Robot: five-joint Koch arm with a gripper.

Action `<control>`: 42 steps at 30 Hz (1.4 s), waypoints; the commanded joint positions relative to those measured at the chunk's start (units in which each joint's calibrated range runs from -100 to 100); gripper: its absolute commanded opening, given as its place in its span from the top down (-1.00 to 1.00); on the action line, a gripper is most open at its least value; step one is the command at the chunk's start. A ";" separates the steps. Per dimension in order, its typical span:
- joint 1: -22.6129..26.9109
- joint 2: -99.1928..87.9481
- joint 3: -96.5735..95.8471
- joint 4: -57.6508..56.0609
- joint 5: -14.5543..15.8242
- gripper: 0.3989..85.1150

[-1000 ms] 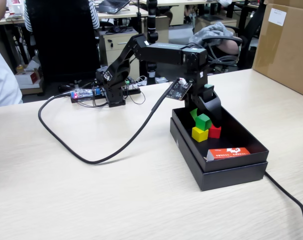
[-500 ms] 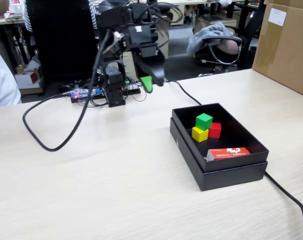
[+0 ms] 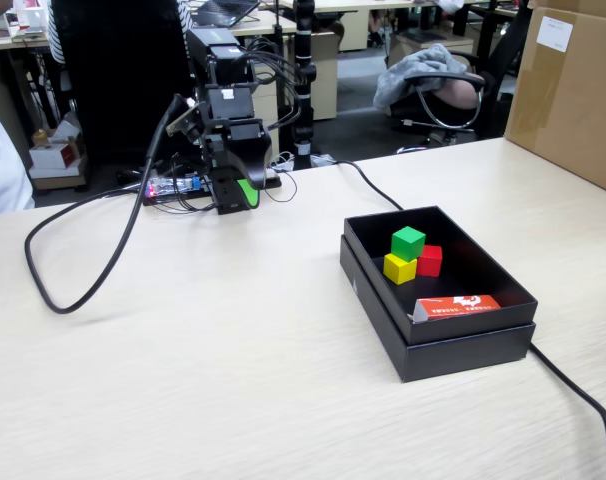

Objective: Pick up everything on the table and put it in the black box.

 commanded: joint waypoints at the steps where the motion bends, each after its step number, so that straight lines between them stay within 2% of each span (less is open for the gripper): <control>1: -0.49 -6.63 -3.35 6.81 0.05 -0.22; 9: -0.88 -7.90 -16.49 12.17 0.05 -0.33; 23: -1.32 -7.90 -43.42 40.68 -3.08 -0.32; 26: -1.51 -7.90 -48.40 47.07 -3.76 -0.26; 33: -1.51 -7.90 -49.40 44.04 -3.52 -0.16; 42: -1.51 -7.78 -49.31 43.61 -3.52 -0.15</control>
